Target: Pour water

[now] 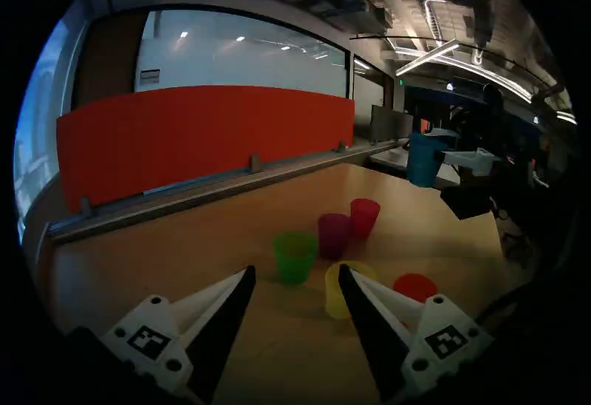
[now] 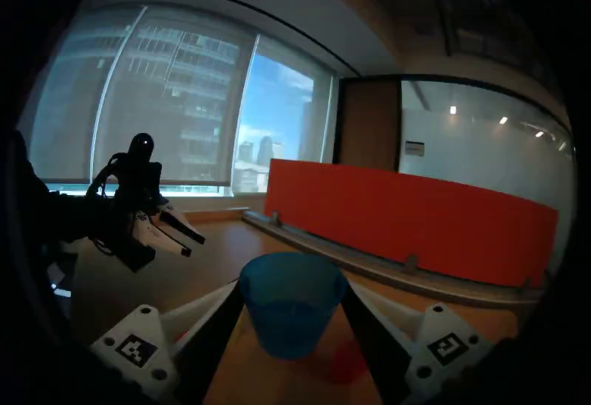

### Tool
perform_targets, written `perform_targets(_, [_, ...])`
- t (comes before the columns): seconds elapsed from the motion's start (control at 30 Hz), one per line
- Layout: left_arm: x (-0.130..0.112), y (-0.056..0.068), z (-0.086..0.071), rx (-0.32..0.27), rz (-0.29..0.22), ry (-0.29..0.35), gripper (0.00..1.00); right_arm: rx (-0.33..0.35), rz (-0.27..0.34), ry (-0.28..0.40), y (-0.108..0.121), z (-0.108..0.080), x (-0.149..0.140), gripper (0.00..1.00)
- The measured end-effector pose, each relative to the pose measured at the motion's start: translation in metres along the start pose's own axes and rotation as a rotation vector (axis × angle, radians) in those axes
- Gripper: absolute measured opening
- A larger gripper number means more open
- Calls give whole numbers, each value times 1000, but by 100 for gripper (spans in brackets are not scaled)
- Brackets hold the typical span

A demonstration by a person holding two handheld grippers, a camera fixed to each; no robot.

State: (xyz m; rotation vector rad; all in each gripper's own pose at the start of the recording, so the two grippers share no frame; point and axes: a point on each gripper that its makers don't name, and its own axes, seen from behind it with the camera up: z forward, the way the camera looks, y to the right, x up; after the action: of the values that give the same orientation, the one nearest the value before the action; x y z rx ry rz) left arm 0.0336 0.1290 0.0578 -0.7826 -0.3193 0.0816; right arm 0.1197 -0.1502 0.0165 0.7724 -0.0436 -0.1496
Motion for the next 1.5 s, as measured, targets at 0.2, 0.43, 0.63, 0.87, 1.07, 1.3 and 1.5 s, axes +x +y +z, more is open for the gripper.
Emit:
perform_targets(0.2, [2,-1,5,-5,0,-3,83,14,23,15,-1,-3,9,92])
perform_targets(0.43, [1,0,13,-20,18,-24,83,17,24,7,0,-7,9,92])
perform_targets(0.63, [-3,2,25,-34,25,-46,83,21,27,-2,0,-8,6,92])
perform_targets(0.87, [-8,1,41,-46,29,-76,83,27,37,-2,1,-11,4,92])
perform_targets(1.07, [-13,0,56,-57,38,-110,83,33,36,-3,1,-11,5,92])
perform_targets(1.3, [-21,0,75,-74,42,-153,83,37,36,-3,2,-11,5,92])
perform_targets(1.5, [-27,2,91,-96,52,-194,83,33,42,-9,5,-11,3,91])
